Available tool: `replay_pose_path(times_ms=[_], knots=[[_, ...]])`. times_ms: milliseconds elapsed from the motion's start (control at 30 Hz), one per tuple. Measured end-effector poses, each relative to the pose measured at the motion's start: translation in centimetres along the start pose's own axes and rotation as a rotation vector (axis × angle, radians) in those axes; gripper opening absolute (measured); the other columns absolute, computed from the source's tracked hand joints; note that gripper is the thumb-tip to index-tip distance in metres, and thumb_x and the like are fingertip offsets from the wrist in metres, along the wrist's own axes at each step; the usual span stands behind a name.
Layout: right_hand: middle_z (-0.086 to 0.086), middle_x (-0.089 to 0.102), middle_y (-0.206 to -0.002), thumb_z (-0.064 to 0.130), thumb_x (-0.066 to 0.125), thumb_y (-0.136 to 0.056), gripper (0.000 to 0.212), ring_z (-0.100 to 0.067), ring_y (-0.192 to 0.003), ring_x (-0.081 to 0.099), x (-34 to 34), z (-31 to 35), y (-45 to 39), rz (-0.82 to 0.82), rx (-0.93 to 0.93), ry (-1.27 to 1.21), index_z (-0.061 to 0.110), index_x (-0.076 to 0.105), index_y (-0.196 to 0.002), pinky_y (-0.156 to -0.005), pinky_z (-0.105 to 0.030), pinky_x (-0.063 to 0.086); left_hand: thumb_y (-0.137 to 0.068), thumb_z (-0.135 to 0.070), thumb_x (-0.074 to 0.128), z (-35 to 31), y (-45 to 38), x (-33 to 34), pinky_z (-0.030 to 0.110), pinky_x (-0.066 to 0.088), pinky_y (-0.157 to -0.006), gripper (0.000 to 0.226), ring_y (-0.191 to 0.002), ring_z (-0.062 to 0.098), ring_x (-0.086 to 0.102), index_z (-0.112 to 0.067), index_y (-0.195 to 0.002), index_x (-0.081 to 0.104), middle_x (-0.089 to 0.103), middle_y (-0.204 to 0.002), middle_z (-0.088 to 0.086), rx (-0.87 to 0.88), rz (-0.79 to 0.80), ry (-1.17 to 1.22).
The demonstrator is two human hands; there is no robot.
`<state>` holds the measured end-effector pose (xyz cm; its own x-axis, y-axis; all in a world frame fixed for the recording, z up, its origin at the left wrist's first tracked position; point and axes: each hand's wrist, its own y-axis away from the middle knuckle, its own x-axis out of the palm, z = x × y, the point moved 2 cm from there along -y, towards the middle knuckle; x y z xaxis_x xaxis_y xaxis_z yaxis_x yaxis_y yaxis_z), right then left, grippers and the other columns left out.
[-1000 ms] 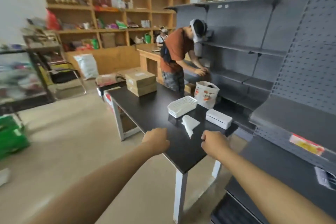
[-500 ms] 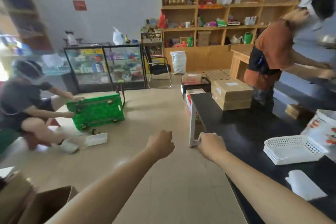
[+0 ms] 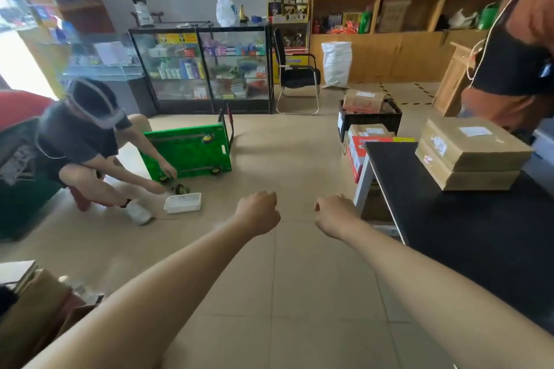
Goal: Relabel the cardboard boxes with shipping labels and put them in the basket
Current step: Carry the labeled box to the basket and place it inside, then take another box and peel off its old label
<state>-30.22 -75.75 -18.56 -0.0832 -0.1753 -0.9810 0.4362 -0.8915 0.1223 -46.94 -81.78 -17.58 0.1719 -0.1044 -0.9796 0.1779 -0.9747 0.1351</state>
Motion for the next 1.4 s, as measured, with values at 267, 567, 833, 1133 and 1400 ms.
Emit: replay_pose_path(times_ms=[267,567,833,1133,1400], knots=[[-0.01,0.061,-0.105,0.01,0.044,-0.08,0.026,-0.029,-0.1,0.051,-1.9,-3.9,-11.0,0.004,0.14,-0.217,0.014,0.058,-0.101,-0.074,-0.032,0.045,-0.092,-0.031,0.047,-0.9,-14.4,-1.9,0.033,0.046,-0.08,0.034,-0.106,0.029,0.058,-0.016,-0.121,0.054,0.058,-0.12,0.006,0.119,0.005,-0.031],[-0.004,0.061,-0.113,0.019,0.052,-0.088,0.024,-0.025,-0.102,0.056,-3.5,-15.9,-22.7,-0.036,0.249,-0.179,0.015,0.059,-0.111,-0.079,-0.032,0.048,-0.095,-0.033,0.045,-7.6,-31.2,-2.4,0.033,0.043,-0.09,0.037,-0.115,0.028,0.054,-0.017,-0.127,0.052,0.055,-0.126,0.006,0.33,0.066,-0.114],[-0.004,0.061,-0.113,0.025,0.055,-0.091,0.021,-0.025,-0.105,0.055,-8.6,-26.4,-29.3,-0.228,0.421,-0.212,0.017,0.06,-0.11,-0.085,-0.034,0.047,-0.096,-0.035,0.048,-17.3,-43.9,-5.7,0.026,0.04,-0.083,0.033,-0.108,0.021,0.059,-0.016,-0.122,0.055,0.061,-0.118,0.003,0.493,0.009,-0.098],[-0.005,0.063,-0.114,0.016,0.049,-0.091,0.024,-0.027,-0.105,0.055,-11.0,-37.8,-32.1,-0.327,0.77,-0.133,0.015,0.063,-0.111,-0.088,-0.035,0.048,-0.092,-0.033,0.048,-28.2,-57.6,-4.7,0.034,0.045,-0.082,0.029,-0.109,0.026,0.058,-0.017,-0.113,0.06,0.061,-0.12,0.004,0.798,0.049,-0.216],[-0.003,0.062,-0.11,0.017,0.047,-0.092,0.023,-0.025,-0.105,0.055,-11.0,-43.5,-33.0,-0.342,1.103,-0.097,0.015,0.062,-0.11,-0.084,-0.033,0.042,-0.092,-0.03,0.049,-41.0,-65.1,-4.4,0.037,0.046,-0.091,0.032,-0.114,0.031,0.056,-0.013,-0.118,0.057,0.06,-0.122,0.009,1.19,0.074,-0.203]])
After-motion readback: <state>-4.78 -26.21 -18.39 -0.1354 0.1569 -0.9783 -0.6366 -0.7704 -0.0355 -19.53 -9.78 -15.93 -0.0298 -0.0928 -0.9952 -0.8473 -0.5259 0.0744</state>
